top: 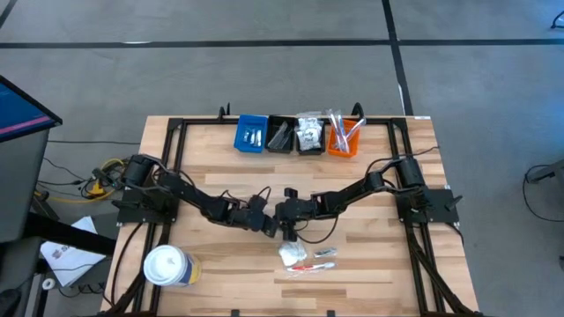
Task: Pick & Place Travel size toiletries
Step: Put the black comb into the left black bin
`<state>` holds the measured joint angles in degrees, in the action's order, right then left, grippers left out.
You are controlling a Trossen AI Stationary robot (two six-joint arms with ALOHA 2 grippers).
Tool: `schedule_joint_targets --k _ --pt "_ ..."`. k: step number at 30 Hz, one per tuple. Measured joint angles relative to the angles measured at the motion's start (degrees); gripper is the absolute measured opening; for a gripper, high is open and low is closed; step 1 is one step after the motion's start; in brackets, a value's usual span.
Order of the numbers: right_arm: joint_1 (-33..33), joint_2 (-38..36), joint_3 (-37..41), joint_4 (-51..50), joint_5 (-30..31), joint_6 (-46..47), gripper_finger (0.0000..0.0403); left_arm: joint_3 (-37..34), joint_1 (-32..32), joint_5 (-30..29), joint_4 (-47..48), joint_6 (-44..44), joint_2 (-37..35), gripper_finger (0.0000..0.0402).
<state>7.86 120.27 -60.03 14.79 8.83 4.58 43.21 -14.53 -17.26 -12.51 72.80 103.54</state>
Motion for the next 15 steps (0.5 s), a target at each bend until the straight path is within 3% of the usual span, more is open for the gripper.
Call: schedule_joint_targets --k 7,15 --pt "-0.02 0.00 -0.02 -0.17 -0.05 0.00 0.0000 0.04 -1.88 -3.84 -1.09 -4.93 -4.71 0.0001" --pt "-0.02 0.00 -0.02 -0.16 -0.05 0.00 0.0000 0.01 -6.36 -3.09 -0.54 -0.30 -3.48 0.0001"
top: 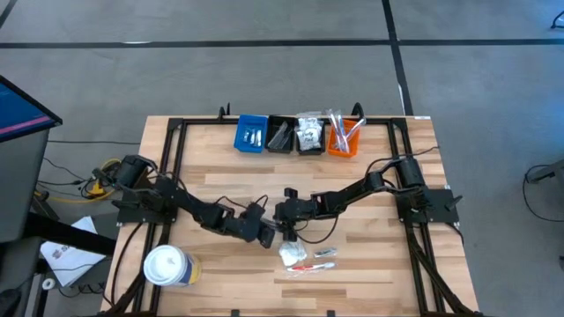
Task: Pick & Place Travel size toiletries
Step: Put the black comb into the left black bin
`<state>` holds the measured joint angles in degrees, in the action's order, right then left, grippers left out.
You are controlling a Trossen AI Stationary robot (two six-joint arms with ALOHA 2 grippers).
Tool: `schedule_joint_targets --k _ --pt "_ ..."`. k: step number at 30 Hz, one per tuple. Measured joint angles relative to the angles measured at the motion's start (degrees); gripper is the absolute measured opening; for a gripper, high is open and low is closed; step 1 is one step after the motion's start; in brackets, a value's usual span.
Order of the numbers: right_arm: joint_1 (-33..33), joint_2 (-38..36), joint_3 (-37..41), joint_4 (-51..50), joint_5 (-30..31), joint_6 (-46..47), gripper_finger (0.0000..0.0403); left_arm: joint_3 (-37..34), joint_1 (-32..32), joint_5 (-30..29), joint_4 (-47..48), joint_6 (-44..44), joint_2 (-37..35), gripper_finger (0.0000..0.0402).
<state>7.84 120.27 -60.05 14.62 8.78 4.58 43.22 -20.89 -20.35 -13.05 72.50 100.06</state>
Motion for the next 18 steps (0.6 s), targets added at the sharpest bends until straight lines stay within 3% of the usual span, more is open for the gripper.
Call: schedule_joint_targets --k 8,18 --pt "0.00 0.00 0.00 -0.01 0.00 0.02 0.0000 0.00 -1.93 -5.25 0.98 7.69 4.51 0.0001" --pt "-0.07 -0.02 0.00 -0.06 -1.85 0.44 0.0000 0.28 -0.48 -4.65 3.88 11.31 4.86 0.0001"
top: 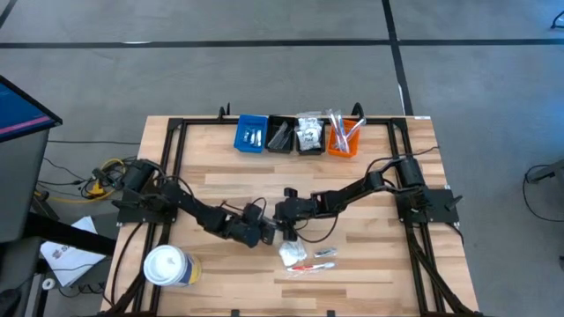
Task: Pick & Place Travel size toiletries
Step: Put the black comb into the left black bin
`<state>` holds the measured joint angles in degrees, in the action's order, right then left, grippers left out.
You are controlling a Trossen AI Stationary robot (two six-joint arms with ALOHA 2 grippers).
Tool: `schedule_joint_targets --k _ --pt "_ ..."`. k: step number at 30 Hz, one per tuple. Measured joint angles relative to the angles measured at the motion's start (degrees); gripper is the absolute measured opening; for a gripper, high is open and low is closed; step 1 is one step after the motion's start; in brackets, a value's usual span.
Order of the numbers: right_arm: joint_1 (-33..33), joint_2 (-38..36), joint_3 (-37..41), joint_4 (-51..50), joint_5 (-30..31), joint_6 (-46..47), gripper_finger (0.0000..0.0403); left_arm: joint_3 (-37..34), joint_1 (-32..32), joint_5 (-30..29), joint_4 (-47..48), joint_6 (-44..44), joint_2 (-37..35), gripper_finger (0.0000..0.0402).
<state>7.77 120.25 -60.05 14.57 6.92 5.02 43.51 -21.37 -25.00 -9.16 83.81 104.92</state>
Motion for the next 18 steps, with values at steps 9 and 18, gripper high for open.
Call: schedule_joint_targets --k 9,18 --pt "-0.02 -0.04 -0.12 -0.71 -1.78 0.60 0.0000 0.07 0.47 2.29 2.39 -0.16 -0.06 0.0001" --pt "-0.02 -0.09 -0.17 -1.07 -2.61 1.07 0.0000 0.00 0.64 3.50 4.94 -0.18 -0.75 0.0001"
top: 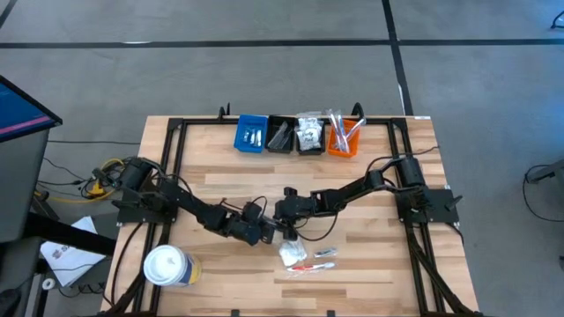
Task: Pick & Place Travel size toiletries
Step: Put the black comb into the left black bin
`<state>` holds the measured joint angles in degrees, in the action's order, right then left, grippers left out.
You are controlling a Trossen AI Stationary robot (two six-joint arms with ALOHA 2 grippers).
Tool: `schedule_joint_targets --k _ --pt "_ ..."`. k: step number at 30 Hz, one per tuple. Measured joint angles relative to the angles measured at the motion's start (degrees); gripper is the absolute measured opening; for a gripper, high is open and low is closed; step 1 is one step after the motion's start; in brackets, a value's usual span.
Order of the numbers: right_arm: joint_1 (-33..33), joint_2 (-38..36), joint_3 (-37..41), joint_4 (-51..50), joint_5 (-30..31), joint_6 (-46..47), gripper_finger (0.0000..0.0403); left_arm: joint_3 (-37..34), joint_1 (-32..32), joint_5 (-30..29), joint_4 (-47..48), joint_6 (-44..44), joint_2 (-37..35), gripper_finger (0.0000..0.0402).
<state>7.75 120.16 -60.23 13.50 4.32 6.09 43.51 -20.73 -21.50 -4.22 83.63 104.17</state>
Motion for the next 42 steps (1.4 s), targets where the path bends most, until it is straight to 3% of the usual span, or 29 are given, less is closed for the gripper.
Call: schedule_joint_targets --k 8,15,27,42 --pt "0.17 -0.98 0.03 -1.55 -0.16 -0.04 0.0000 -0.57 -0.57 -3.18 13.96 1.29 -7.13 0.0001" --pt "0.63 -1.03 0.07 -1.55 -0.02 -0.80 0.0000 -0.49 -0.61 -4.90 20.83 2.69 -9.80 0.0001" --pt "0.80 -1.03 0.11 -1.31 -1.14 -1.57 0.0000 -0.35 2.28 -5.33 25.48 3.56 -9.54 0.0001" --pt "0.85 -1.03 0.17 -1.08 -1.57 -1.57 0.0000 -0.26 8.06 -4.18 24.09 -6.11 -9.54 0.0001"
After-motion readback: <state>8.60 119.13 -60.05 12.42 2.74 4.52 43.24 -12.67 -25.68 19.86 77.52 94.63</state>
